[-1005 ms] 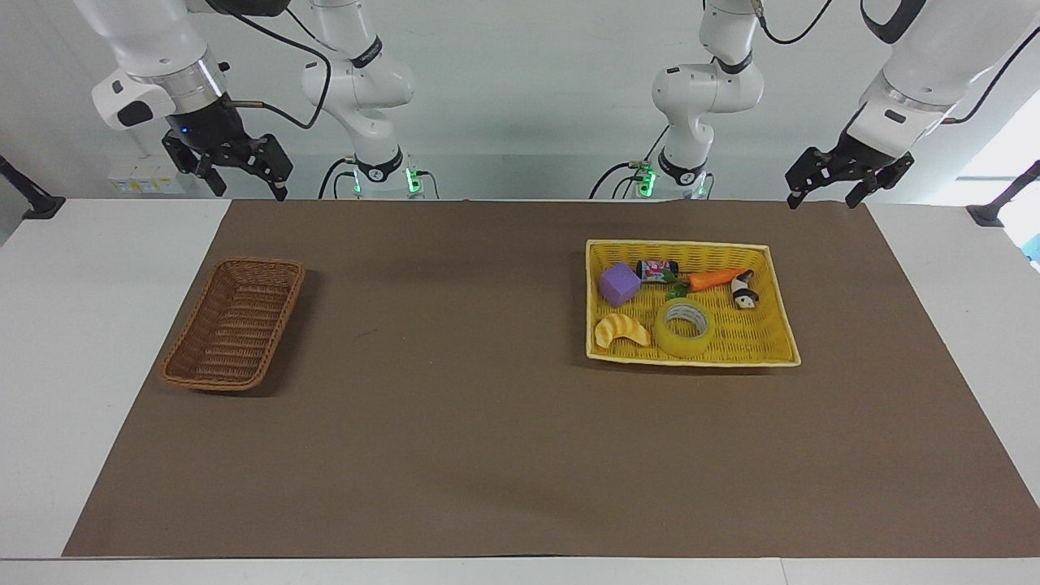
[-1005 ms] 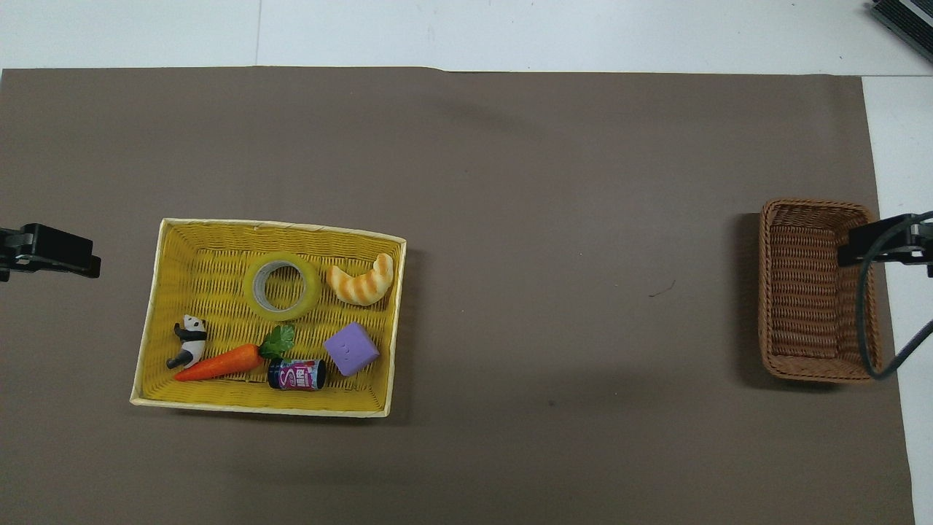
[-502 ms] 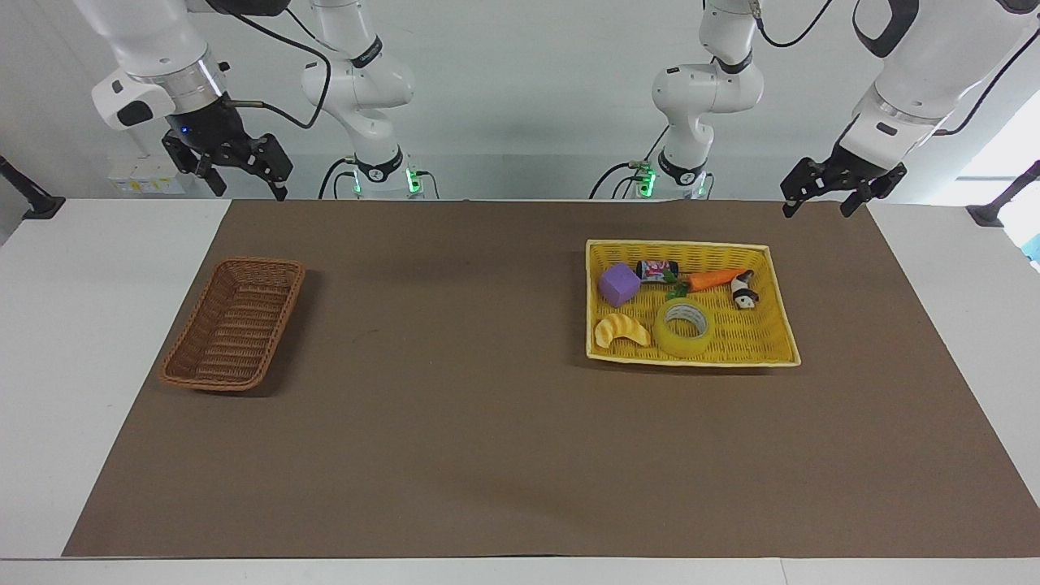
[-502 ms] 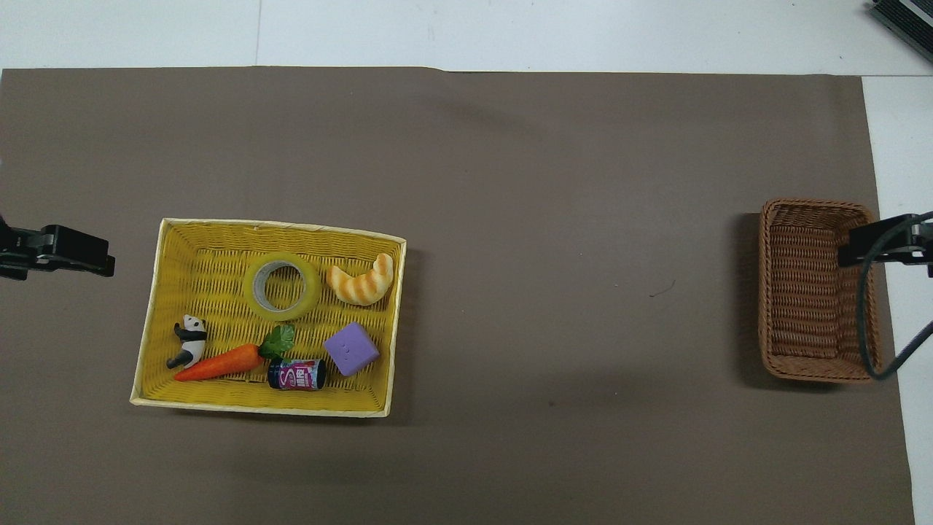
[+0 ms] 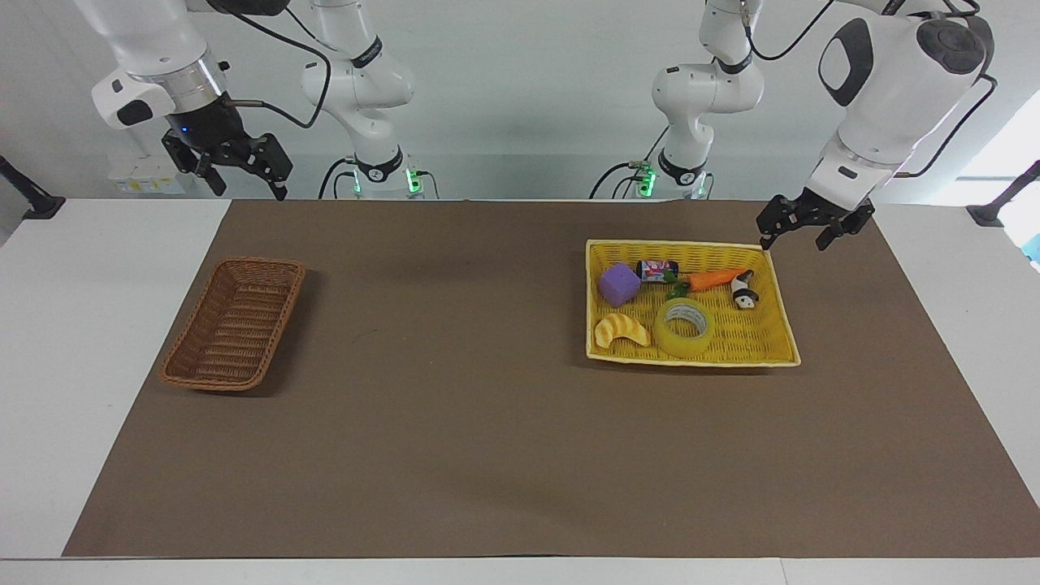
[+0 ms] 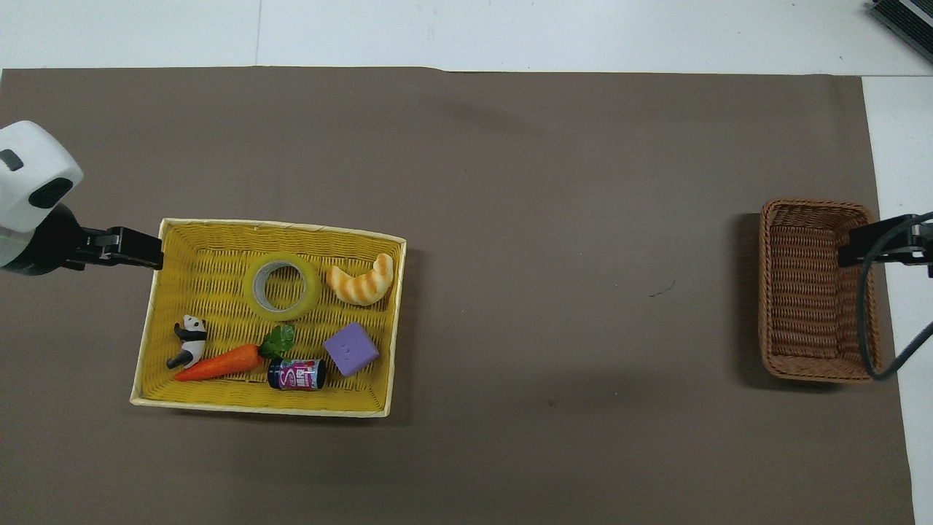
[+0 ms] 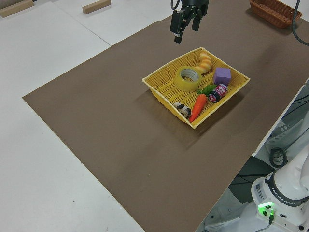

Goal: Move tape to another basket
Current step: 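Reach the left gripper over the yellow basket toward the tape roll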

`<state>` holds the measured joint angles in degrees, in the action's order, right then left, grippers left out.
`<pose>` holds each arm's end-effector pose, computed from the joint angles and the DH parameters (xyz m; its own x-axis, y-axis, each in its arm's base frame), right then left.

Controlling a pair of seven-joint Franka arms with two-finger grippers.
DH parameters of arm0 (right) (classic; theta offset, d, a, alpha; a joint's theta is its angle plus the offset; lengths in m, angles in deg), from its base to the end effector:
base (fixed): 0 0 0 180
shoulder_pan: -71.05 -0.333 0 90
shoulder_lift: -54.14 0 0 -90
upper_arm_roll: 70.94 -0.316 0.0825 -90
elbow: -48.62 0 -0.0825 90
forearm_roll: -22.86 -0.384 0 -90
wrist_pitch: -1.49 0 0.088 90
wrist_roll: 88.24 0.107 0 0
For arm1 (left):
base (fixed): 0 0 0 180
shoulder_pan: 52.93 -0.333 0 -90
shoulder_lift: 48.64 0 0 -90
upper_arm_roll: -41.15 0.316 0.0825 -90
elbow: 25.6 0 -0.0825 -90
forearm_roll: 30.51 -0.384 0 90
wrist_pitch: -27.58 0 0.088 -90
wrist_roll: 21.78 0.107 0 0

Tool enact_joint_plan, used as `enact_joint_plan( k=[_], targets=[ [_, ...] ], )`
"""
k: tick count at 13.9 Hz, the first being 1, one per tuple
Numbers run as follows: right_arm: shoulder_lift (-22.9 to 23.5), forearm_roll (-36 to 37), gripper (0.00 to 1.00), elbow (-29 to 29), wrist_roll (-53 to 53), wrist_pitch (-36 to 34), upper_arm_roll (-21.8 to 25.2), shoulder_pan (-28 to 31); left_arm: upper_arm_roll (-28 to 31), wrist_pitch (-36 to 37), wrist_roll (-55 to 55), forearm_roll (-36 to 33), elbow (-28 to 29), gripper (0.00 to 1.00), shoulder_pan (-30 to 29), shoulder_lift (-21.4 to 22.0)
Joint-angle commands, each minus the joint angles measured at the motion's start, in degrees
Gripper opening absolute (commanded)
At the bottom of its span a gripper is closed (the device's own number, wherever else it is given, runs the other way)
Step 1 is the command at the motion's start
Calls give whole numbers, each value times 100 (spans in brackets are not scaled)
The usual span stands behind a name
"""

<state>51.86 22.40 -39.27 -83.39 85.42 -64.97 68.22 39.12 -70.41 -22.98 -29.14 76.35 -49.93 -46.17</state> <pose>0.5305 -0.0295 0.6540 0.9900 -0.1379 -0.0304 -0.1383 -0.9903 -0.0096 0.5440 -0.0505 0.5611 0.9976 -0.0634 -0.0265 -0.0628 -0.9978 0.0215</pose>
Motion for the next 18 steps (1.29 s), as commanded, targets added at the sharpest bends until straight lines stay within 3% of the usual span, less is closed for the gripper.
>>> enact_joint_plan(
  k=[1, 5, 8, 13, 18],
  targets=[
    [-123, -120, 100, -149, -108, -26, -16, 72, 62, -185, -169, -41, 185, 100, 122, 97],
    [-123, -120, 100, -149, -108, -26, -16, 72, 62, 359, -232, -32, -597, 100, 122, -412],
    [-123, -120, 100, -149, -108, -26, -16, 72, 62, 71, -476, 38, -572, 100, 131, -685],
    [-123, -120, 100, -149, -108, -26, -16, 72, 62, -659, -978, 82, 69, 100, 289, -757],
    [-123, -120, 100, -149, -116, -26, -16, 72, 53, -1730, -988, 416, 1254, 100, 289, -757]
  ],
)
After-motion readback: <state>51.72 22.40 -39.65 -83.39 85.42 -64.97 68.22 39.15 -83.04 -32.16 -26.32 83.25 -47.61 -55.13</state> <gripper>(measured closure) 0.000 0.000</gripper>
